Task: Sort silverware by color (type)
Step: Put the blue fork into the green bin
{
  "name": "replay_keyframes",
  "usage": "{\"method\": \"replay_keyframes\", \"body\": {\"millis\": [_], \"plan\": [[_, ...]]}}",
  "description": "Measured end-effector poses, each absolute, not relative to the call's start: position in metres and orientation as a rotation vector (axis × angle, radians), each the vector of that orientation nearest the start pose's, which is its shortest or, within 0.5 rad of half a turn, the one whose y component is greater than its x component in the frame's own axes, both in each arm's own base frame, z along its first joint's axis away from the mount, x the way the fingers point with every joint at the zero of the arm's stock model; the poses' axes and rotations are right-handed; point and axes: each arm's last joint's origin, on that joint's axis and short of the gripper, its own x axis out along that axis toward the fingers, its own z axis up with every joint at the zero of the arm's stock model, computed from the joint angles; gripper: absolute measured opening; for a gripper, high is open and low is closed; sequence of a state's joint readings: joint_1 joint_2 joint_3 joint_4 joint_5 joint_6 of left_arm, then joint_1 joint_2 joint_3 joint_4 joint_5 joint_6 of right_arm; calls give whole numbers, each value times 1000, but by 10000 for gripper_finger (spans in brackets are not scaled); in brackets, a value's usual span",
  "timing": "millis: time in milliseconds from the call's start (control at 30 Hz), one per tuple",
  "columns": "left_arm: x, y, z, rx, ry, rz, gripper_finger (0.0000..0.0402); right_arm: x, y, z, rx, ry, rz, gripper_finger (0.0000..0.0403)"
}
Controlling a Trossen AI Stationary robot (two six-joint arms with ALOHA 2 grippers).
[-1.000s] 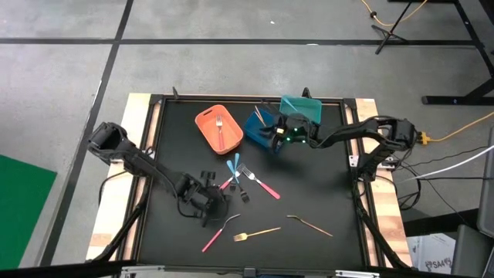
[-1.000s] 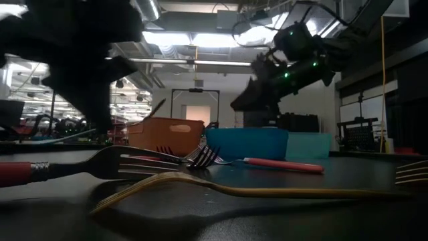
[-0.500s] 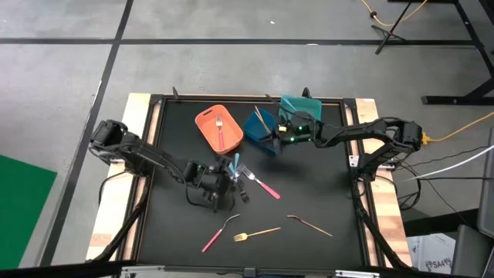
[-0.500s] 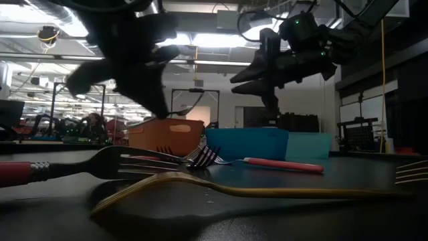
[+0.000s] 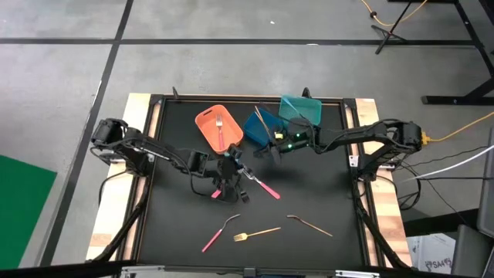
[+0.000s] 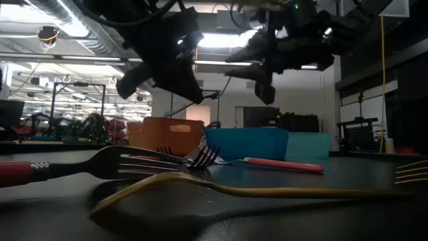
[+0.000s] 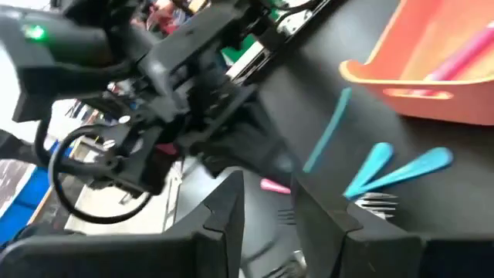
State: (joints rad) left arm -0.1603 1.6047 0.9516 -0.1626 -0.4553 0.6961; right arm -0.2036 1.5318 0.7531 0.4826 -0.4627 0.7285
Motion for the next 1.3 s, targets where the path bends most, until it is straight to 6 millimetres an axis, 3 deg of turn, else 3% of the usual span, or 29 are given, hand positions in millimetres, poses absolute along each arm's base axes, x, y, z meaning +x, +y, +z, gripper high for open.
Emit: {"method": "replay_keyframes", "body": {"millis": [333,500,1300], "plan": [[325,-38,201,912,818,6,1,328,-39,233,651,521,-40,99],[326,-38,201,911,815,8,1,330,-31,238,628,538,-20,99],[334,-28,210,1019,732,25,1,335,-22,225,641,603,5,99]]}}
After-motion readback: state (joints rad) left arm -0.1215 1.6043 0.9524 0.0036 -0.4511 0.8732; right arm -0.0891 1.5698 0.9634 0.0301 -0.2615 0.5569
